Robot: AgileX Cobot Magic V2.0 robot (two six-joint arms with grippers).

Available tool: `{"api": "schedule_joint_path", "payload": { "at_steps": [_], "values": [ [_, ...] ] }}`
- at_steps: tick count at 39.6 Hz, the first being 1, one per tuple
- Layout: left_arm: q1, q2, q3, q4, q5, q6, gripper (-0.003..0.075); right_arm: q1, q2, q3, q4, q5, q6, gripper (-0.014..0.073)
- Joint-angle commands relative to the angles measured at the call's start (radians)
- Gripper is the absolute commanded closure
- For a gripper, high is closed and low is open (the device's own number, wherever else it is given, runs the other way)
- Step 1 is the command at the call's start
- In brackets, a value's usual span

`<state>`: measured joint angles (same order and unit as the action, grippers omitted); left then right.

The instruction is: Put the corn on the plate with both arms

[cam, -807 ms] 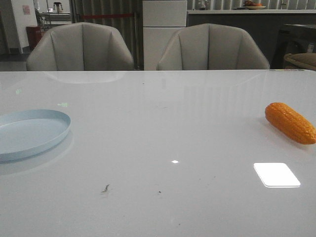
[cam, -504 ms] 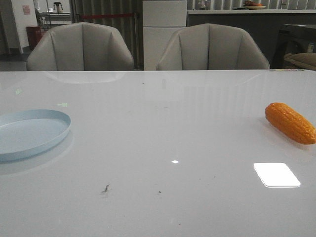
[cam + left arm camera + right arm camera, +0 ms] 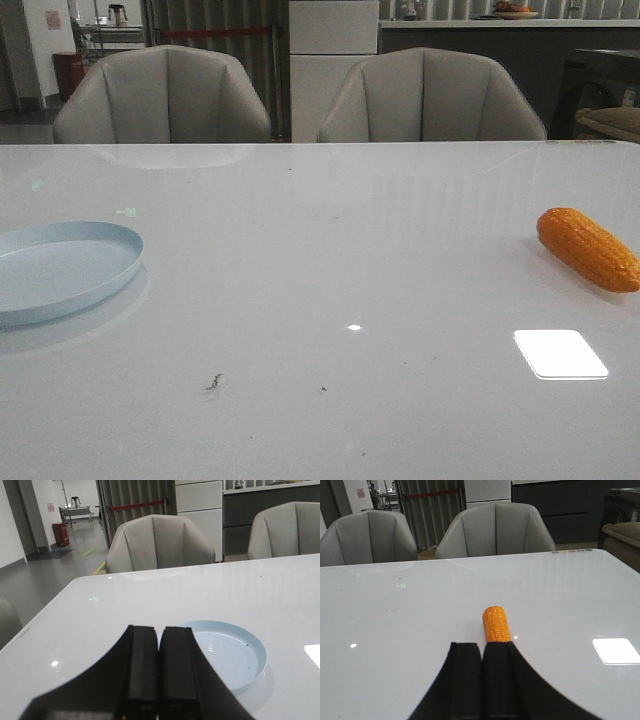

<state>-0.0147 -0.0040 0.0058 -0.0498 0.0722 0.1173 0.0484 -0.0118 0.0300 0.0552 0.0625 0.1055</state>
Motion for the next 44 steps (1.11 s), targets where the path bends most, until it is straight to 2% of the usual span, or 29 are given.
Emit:
{"api": "schedule_joint_path", "payload": {
  "at_steps": [1, 5, 9, 11, 13, 15, 21, 29, 35, 40, 44],
  "values": [
    [-0.001, -0.015, 0.001, -0.009, -0.156, 0.0, 0.0631, 0.001, -0.021, -0.018, -0.001, -0.084, -0.001, 0.0527],
    [-0.001, -0.015, -0.003, -0.02, -0.262, 0.0, 0.0631, 0.001, -0.021, -0.018, -0.001, -0.129, -0.001, 0.0527],
    [-0.001, -0.015, -0.038, -0.096, -0.345, 0.0, 0.0631, 0.001, -0.021, -0.019, 0.001, -0.283, -0.001, 0.0527],
    [-0.001, -0.015, -0.072, -0.104, -0.355, 0.0, 0.0631, 0.001, -0.021, -0.032, 0.014, -0.387, 0.003, 0.0527],
    [-0.001, -0.015, -0.128, -0.104, -0.355, 0.0, 0.0631, 0.001, -0.021, -0.082, 0.031, -0.424, 0.021, 0.0527],
    [-0.001, -0.015, -0.192, -0.103, -0.353, 0.0, 0.0631, 0.001, -0.021, -0.153, 0.04, -0.396, 0.023, 0.0527],
    [-0.001, 0.027, -0.397, -0.02, -0.327, 0.0, 0.0631, 0.001, 0.051, -0.451, 0.022, -0.196, 0.013, 0.0527],
    [-0.001, 0.281, -0.686, 0.002, -0.319, 0.0, 0.0631, 0.001, 0.343, -0.745, -0.135, -0.224, 0.007, 0.0527],
    [-0.001, 0.451, -0.795, 0.032, -0.262, 0.0, 0.0631, 0.001, 0.519, -0.835, -0.176, -0.224, 0.007, 0.0527],
    [-0.001, 0.584, -0.802, 0.032, -0.262, 0.0, 0.0631, 0.001, 0.631, -0.84, -0.176, -0.207, 0.007, 0.0527],
    [-0.001, 0.662, -0.802, 0.032, -0.217, 0.0, 0.0631, 0.001, 0.71, -0.834, -0.176, -0.137, 0.007, 0.0527]
  ]
}}
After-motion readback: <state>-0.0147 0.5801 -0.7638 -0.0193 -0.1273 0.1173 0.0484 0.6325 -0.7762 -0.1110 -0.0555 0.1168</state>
